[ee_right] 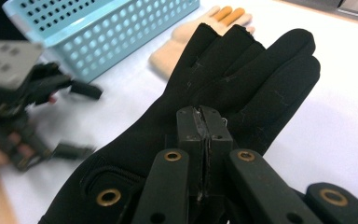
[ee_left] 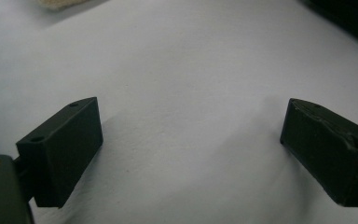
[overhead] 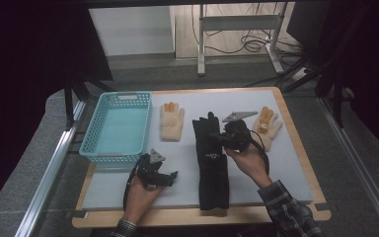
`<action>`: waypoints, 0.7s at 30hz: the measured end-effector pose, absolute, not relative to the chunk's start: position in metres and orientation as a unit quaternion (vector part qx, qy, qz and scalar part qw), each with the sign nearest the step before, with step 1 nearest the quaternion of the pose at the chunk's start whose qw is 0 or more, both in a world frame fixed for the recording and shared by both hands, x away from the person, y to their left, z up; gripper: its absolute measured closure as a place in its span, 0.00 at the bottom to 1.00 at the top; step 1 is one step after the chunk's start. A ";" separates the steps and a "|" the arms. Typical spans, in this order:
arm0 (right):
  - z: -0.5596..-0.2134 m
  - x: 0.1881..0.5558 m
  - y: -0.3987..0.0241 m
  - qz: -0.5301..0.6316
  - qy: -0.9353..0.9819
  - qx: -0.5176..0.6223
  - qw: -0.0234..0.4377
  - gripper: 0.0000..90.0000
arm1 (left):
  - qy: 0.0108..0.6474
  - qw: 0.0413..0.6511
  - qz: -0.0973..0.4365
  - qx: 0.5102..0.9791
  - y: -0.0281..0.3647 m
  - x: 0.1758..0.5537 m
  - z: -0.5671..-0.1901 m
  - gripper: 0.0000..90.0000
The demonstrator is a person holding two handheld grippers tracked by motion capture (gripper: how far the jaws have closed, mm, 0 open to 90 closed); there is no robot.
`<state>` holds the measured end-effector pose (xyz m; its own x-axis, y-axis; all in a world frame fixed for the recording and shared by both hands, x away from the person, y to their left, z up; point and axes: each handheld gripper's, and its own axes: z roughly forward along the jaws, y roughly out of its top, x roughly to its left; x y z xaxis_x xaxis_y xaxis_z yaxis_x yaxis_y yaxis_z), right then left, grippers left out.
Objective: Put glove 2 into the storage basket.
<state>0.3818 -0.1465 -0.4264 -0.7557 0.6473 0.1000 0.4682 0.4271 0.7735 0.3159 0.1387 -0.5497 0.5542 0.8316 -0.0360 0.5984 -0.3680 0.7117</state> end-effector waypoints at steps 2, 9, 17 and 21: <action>-0.427 0.367 -0.152 0.420 0.837 0.334 0.107 0.97 | 0.441 0.348 0.167 0.810 0.139 0.316 -0.550 0.07; -0.432 0.321 -0.163 0.411 0.836 0.348 0.108 0.97 | 0.441 0.346 0.167 0.811 0.139 0.316 -0.549 0.07; -0.463 0.296 -0.165 0.390 0.836 0.369 0.110 0.97 | 0.441 0.347 0.168 0.811 0.139 0.316 -0.550 0.07; -0.480 0.296 -0.161 0.369 0.843 0.369 0.132 0.96 | 0.441 0.347 0.168 0.810 0.139 0.316 -0.550 0.07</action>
